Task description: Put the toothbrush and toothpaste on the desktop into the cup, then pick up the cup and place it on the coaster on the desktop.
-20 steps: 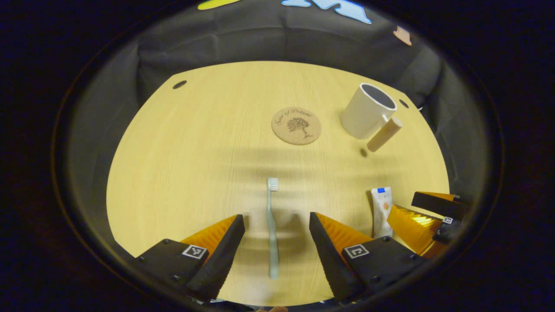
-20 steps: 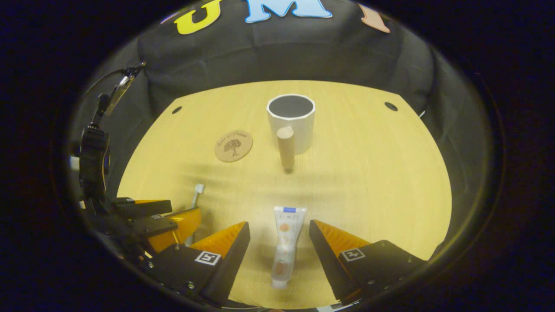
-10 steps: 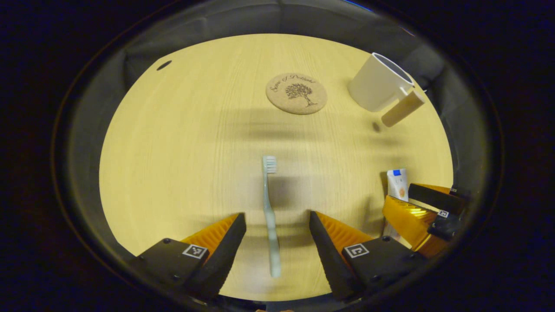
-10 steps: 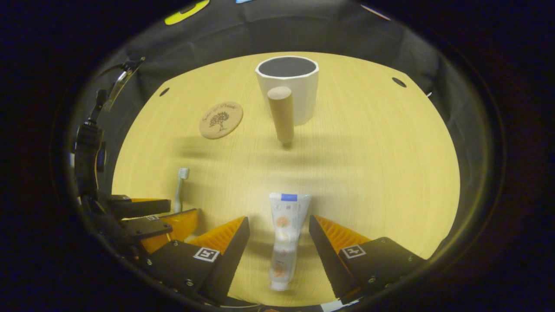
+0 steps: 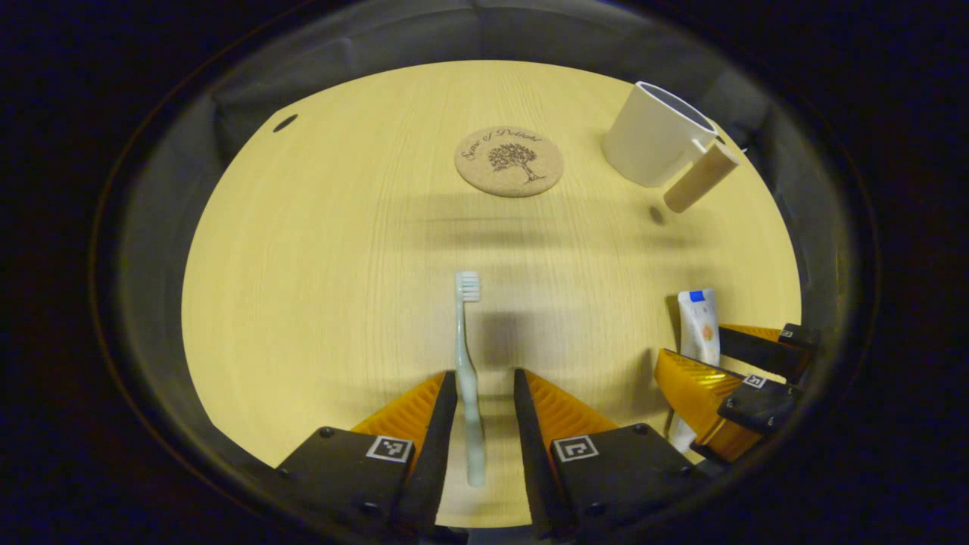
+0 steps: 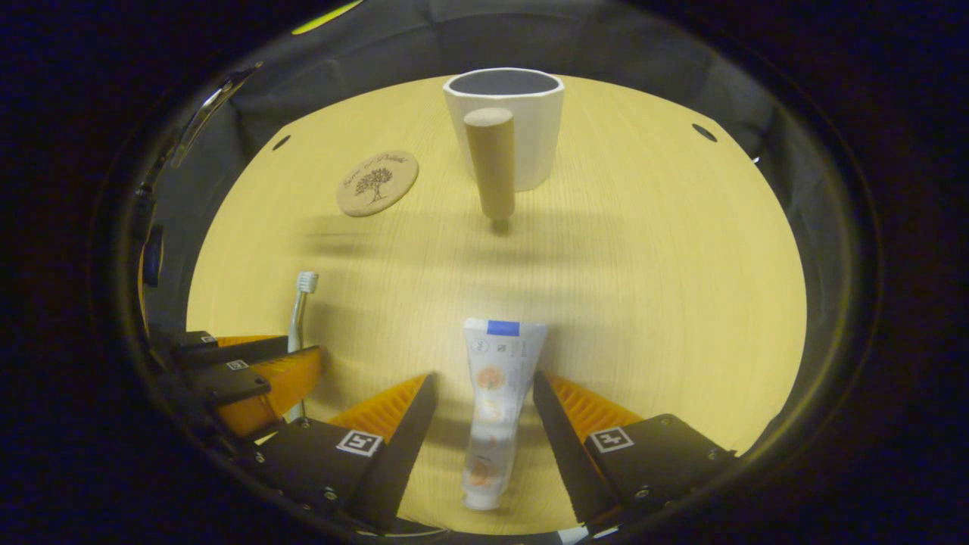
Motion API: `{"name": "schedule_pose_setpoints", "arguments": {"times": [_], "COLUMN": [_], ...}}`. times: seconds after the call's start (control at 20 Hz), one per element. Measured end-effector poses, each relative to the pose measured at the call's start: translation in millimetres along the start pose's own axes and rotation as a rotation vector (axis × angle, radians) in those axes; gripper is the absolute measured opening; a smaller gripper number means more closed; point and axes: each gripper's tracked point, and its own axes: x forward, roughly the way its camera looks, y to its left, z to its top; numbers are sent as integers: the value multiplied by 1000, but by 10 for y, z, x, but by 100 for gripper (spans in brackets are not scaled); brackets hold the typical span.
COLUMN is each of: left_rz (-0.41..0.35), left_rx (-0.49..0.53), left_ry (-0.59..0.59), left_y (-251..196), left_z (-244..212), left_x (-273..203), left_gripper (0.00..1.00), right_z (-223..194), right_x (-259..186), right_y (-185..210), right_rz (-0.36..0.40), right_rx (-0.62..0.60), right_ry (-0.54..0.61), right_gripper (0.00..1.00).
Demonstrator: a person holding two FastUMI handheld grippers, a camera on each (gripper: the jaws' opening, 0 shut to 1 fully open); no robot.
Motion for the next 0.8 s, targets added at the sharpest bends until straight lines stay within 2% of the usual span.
{"name": "schedule_pose_setpoints", "arguments": {"times": [0.05, 0.15, 0.2, 0.25, 0.3, 0.35, 0.4, 0.45, 0.5, 0.55, 0.6, 0.65, 0.8], "left_rz": [1, -5, -9, -7, -10, -15, -18, -20, -20, -19, -22, -33, -55], "left_rx": [10, -11, -8, -10, -6, 7, 18, 33, 50, 67, 68, 71, 55], "left_ry": [-5, -16, -14, -28, -27, -37, -50, -54, -66, -77, -91, -112, -146], "left_y": [20, 18, 21, 41, 54, 61, 62, 61, 53, 51, 45, 33, 55], "left_z": [0, 18, -3, 17, -3, -6, -23, -21, -17, -22, -10, 10, -1], "left_x": [-3, -17, 6, -13, -20, -17, -34, -37, -28, -28, -24, -30, -55], "left_gripper": [53, 25, 26, 25, 16, 17, 17, 17, 12, 13, 9, 8, 9], "right_z": [-19, -27, -28, -21, -8, -2, -2, 8, 4, 24, 41, 21, 29], "right_x": [9, 2, -6, 3, -16, -1, 11, -10, -3, 0, 2, 4, -20], "right_y": [-20, -77, -94, -65, -58, -57, -59, -56, -52, -58, -59, -51, -68], "right_rz": [-3, -5, 5, 25, 38, 55, 69, 85, 101, 121, 139, 159, 189], "right_rx": [2, 10, 27, 40, 64, 73, 95, 108, 133, 134, 145, 148, 167], "right_ry": [5, -4, -10, -10, -9, -21, -21, -37, -43, -60, -76, -79, -111], "right_gripper": [70, 68, 56, 48, 47, 42, 42, 34, 38, 26, 26, 19, 19]}}
